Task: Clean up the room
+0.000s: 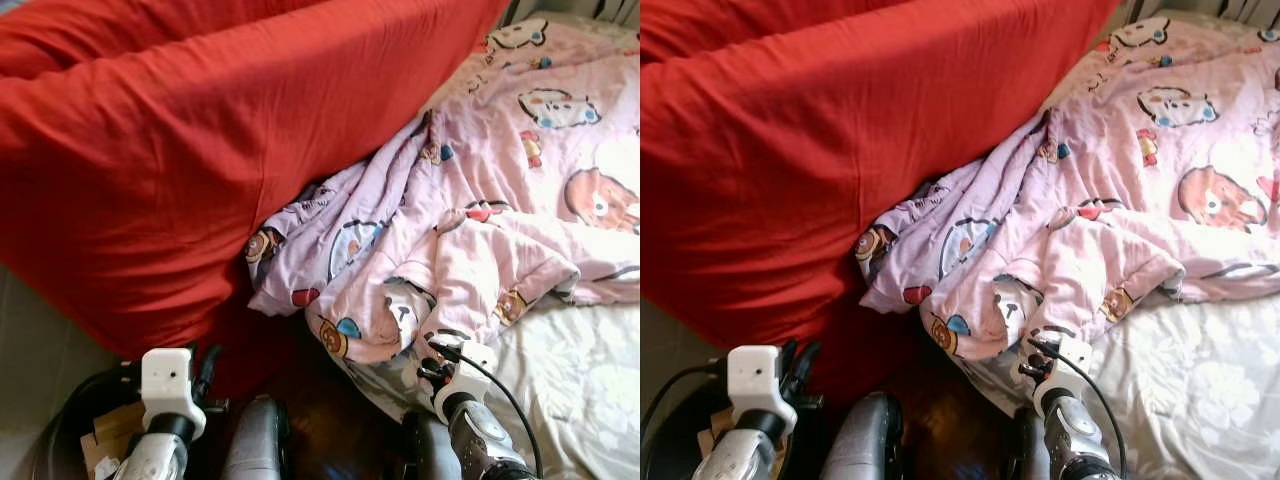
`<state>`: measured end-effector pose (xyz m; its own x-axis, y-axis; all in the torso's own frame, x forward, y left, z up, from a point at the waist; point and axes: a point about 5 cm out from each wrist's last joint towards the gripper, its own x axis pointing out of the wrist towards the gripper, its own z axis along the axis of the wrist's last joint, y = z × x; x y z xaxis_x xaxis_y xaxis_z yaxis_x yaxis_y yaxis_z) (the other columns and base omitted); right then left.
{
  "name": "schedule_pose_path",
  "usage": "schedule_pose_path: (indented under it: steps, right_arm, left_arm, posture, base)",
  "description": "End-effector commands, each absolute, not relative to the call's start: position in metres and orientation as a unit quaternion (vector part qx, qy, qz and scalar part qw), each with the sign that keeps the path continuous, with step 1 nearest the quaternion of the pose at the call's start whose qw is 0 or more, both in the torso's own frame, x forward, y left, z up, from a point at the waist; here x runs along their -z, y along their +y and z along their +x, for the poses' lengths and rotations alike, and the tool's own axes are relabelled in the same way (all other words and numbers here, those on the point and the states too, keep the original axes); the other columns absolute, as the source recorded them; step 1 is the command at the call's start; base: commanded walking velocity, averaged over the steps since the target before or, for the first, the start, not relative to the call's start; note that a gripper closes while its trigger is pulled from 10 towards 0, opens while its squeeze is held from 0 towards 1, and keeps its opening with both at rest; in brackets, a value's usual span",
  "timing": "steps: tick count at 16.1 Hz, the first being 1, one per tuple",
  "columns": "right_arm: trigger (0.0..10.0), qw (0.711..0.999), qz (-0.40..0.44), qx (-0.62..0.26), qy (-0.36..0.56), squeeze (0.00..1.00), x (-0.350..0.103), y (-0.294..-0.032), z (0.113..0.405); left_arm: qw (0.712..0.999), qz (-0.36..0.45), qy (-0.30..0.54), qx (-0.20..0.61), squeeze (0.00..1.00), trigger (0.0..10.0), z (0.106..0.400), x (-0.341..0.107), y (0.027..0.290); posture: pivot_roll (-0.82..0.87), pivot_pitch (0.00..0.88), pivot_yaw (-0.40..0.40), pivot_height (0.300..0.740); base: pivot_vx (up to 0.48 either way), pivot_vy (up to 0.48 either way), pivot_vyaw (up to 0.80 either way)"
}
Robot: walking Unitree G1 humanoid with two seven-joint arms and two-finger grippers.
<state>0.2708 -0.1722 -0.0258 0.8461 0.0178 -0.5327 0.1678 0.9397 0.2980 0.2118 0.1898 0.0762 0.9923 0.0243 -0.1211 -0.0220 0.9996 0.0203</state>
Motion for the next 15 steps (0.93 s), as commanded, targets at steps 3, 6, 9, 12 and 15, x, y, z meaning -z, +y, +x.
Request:
schedule_pose_path:
  steps: [3, 6, 9, 12, 15]
  right_arm:
    - [0.0, 0.951, 0.16, 0.066, 0.256, 0.0, 0.024, -0.191, 0.269]
    - [0.0, 0.966, 0.123, 0.057, 0.219, 0.0, 0.014, -0.206, 0.272]
    - [10.0, 0.976, 0.107, 0.075, 0.172, 0.0, 0.004, -0.223, 0.272]
    - [10.0, 0.981, 0.113, 0.071, 0.141, 0.0, -0.002, -0.219, 0.275]
    - [10.0, 0.981, 0.107, 0.06, 0.148, 0.0, -0.002, -0.21, 0.278]
  left_arm:
    - [0.997, 0.012, 0.065, -0.028, 0.0, 10.0, 0.219, -0.067, 0.197]
    - [0.997, 0.008, 0.069, -0.032, 0.0, 10.0, 0.233, -0.058, 0.196]
    - [0.996, 0.001, 0.081, -0.043, 0.0, 10.0, 0.247, -0.043, 0.201]
    - [0.994, -0.001, 0.094, -0.048, 0.0, 10.0, 0.251, -0.032, 0.204]
    - [0.992, -0.008, 0.113, -0.06, 0.0, 10.0, 0.25, -0.019, 0.209]
  posture:
    - [0.17, 0.063, 0.012, 0.623]
    - [0.12, 0.0, 0.001, 0.623]
    - [0.07, 0.0, 0.008, 0.623]
    - [0.05, 0.0, 0.018, 0.637]
    - [0.06, 0.0, 0.019, 0.673]
  base:
    - [0.0, 0.0, 0.0]
    - [0.0, 0.0, 0.0]
    - [0.0, 0.0, 0.0]
    - [0.0, 0.0, 0.0]
    - [0.0, 0.0, 0.0]
